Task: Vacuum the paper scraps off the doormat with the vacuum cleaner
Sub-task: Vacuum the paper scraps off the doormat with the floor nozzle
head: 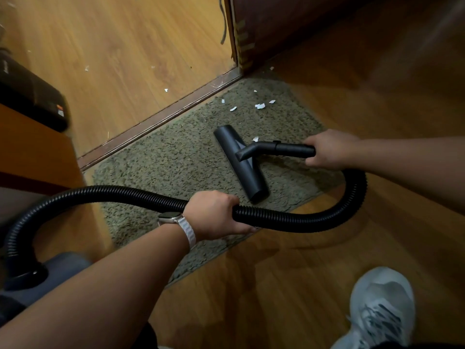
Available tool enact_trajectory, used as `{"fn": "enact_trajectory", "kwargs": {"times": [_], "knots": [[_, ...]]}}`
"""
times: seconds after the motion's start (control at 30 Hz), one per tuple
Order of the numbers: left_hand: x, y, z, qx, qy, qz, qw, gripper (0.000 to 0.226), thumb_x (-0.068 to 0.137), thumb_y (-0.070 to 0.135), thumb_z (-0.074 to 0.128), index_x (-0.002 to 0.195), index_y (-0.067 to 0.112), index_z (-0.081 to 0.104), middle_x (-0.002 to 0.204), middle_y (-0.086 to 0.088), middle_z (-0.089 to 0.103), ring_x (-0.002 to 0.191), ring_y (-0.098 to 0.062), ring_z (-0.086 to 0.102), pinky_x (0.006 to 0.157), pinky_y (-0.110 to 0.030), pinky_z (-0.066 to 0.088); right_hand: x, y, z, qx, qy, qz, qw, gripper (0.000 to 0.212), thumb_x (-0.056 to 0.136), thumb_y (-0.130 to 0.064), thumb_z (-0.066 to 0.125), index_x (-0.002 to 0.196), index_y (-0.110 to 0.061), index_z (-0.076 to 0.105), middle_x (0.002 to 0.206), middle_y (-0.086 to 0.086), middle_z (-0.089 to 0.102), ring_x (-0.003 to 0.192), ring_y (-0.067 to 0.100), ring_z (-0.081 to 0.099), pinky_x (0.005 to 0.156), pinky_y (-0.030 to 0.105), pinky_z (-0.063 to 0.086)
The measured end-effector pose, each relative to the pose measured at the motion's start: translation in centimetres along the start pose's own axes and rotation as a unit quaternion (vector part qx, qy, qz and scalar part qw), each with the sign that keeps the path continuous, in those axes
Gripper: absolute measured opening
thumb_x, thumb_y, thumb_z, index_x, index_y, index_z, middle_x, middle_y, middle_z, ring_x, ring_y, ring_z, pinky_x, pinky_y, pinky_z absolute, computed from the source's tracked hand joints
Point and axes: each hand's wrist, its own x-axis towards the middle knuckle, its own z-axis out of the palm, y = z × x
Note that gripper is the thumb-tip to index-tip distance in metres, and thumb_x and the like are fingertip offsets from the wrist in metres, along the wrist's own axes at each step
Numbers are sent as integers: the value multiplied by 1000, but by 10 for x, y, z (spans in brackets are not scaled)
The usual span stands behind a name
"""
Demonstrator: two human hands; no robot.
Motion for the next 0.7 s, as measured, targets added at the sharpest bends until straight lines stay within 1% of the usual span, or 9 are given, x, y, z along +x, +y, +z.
{"fn": "enact_trajectory", "kwargs": {"times": [0.1, 0.23, 0.37, 0.47, 0.57, 0.7], "knots": [[2, 2, 0, -1, 3, -4, 1000, 66, 69, 90, 47, 79, 25, 56, 68, 9, 57, 65, -14, 58, 59, -29, 50, -1, 9, 0, 22, 3, 15, 1000, 31, 94, -40, 60, 123, -26, 59, 86, 1, 61, 73, 18, 60, 56, 30, 45], [5, 5, 0, -12, 11, -12, 1000, 67, 68, 89, 49, 79, 24, 57, 69, 8, 59, 68, -16, 61, 62, -31, 52, 1, 23, 1, 40, 27, 55, 997, 35, 93, -42, 60, 124, -25, 59, 85, 1, 61, 73, 18, 60, 55, 30, 47], [8, 4, 2, -20, 17, -16, 1000, 67, 68, 90, 48, 76, 24, 56, 65, 9, 58, 64, -13, 60, 59, -30, 51, 1, 34, 2, 73, 36, 79, 994, 32, 92, -39, 63, 118, -20, 61, 84, 3, 61, 73, 20, 60, 58, 31, 48], [17, 5, 2, -17, 25, -15, 999, 67, 69, 90, 48, 75, 23, 55, 61, 9, 55, 61, -13, 58, 57, -29, 49, 0, 39, 3, 69, 29, 78, 994, 31, 92, -39, 64, 117, -20, 61, 84, 3, 61, 73, 20, 60, 58, 31, 48], [27, 9, 3, -12, 35, -6, 999, 65, 70, 88, 49, 76, 24, 55, 62, 10, 54, 62, -14, 58, 59, -30, 51, -1, 41, 1, 49, 11, 73, 996, 31, 93, -40, 62, 118, -22, 59, 83, 3, 60, 71, 20, 60, 55, 30, 44], [34, 14, 7, -4, 45, 3, 999, 65, 71, 88, 48, 79, 23, 55, 64, 10, 51, 66, -16, 59, 60, -29, 47, -1, 43, -6, 32, 6, 56, 998, 38, 94, -39, 62, 124, -22, 47, 81, 3, 56, 65, 20, 56, 51, 30, 40]]}}
